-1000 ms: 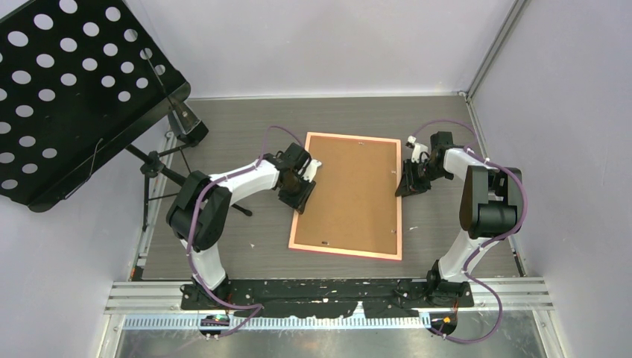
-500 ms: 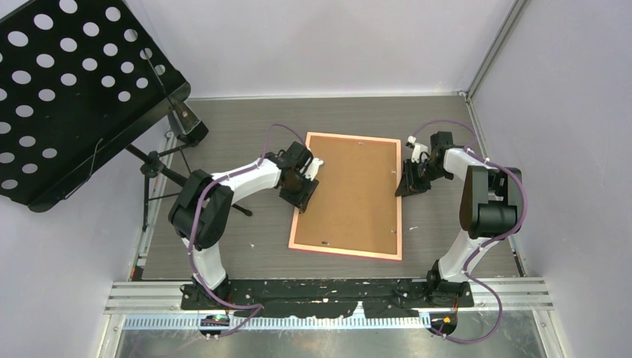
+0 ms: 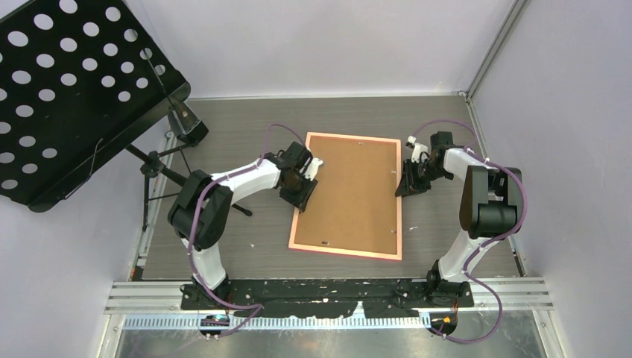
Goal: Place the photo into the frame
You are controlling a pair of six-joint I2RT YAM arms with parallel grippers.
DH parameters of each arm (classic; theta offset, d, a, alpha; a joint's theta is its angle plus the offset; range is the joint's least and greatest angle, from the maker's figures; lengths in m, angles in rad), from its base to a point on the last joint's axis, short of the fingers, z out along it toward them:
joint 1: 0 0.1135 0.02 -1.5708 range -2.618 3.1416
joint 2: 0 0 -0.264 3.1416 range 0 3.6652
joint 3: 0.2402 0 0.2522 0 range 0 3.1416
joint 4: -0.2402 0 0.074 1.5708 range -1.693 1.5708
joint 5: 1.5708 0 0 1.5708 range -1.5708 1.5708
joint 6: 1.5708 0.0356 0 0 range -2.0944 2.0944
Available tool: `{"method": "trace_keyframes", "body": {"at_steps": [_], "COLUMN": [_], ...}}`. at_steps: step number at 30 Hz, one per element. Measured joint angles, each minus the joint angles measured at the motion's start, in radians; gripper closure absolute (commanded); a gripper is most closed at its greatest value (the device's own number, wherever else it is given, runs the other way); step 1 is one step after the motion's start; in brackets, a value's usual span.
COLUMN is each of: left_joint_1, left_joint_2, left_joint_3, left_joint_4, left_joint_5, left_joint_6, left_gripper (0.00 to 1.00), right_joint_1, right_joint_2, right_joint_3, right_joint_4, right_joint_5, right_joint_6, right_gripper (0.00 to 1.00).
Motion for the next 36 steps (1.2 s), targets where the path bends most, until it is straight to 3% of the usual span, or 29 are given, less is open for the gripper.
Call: {"method": "trace_keyframes", "body": {"at_steps": [5,8,13,19,23,30,36], "left_joint_1": [0.001,0.011,0.049,0.094,0.103,0.124,0.129], "left_joint_2": [-0.002,-0.01,-0.018,-0.019,-0.019,-0.02,-0.025], "left_joint_3": [-0.002,-0.013,-0.027,-0.033,-0.033,-0.033,-0.033], "left_joint_4": [0.001,0.011,0.029,0.035,0.028,-0.003,-0.005], "left_joint_5": [0.002,0.006,0.033,0.071,0.085,0.083,0.077], "left_joint_6": [-0.003,-0.008,-0.014,-0.029,-0.029,-0.026,-0.026], "left_gripper": [0.76,0.87,0.88,0.64,0.54,0.51,0.57], "right_joint_1": [0.0,0.0,0.0,0.005,0.005,0.005,0.005], "right_joint_2": [0.0,0.0,0.006,0.011,0.011,0.011,0.013], "right_joint_3": [0.0,0.0,0.0,0.0,0.0,0.0,0.0], "right_joint_4": [0.0,0.0,0.003,0.008,0.008,0.008,0.009], "right_joint_5": [0.0,-0.001,-0.019,-0.033,-0.034,-0.034,-0.04], "right_joint_6": [0.0,0.0,0.0,0.003,0.004,0.004,0.004], "right_gripper": [0.95,0.95,0.95,0.95,0.94,0.95,0.95]}}
